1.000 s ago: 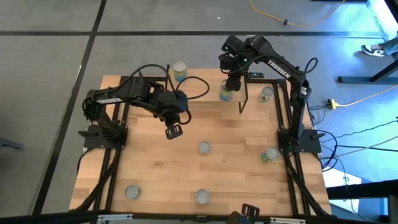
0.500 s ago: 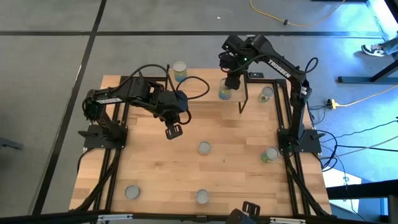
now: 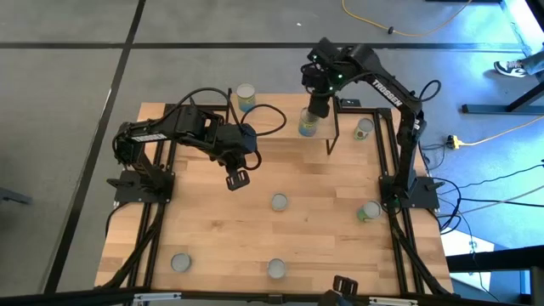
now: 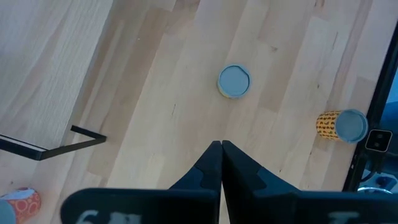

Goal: Pick and place cans onto a shelf
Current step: Put the canned cherries on the shelf

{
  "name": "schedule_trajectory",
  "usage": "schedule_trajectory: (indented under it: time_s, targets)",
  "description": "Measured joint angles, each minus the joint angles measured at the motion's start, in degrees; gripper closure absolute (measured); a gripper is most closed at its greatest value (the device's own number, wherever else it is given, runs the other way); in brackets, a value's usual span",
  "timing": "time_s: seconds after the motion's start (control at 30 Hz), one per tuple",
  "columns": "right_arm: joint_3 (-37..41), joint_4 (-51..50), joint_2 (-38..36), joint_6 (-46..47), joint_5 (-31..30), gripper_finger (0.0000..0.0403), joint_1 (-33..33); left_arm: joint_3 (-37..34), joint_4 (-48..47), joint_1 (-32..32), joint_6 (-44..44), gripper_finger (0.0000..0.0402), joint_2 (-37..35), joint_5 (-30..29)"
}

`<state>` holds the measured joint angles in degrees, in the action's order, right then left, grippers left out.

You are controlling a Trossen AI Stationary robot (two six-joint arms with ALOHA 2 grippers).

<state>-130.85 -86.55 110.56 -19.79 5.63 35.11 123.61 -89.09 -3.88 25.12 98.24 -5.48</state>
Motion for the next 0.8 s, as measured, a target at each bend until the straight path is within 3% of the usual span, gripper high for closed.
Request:
schedule_trajectory:
  time_s: [0.1,0.4,0.63,0.8]
  targets:
    - [-4.3,-1.3,-0.1,0.0,0.0,0.0377,0.0,0.0,0.1,0.0,0.0,0.0401,0.0,-1.5]
    - [-3.3,-2.4,-10.3,-1.5,0.4,0.0397,-2.6,0.0,8.7,0.3,-5.3,0.0401,0.0,-8.1]
    - [-3.3,-1.3,-20.0,0.5,0.4,0.0399,-6.6,0.1,26.4,4.9,-9.2,0.0401,0.9,-12.7]
    - [-3.3,0.1,-26.7,1.5,0.5,0.0400,-8.1,0.1,30.7,8.6,-12.6,0.0401,4.7,-9.7]
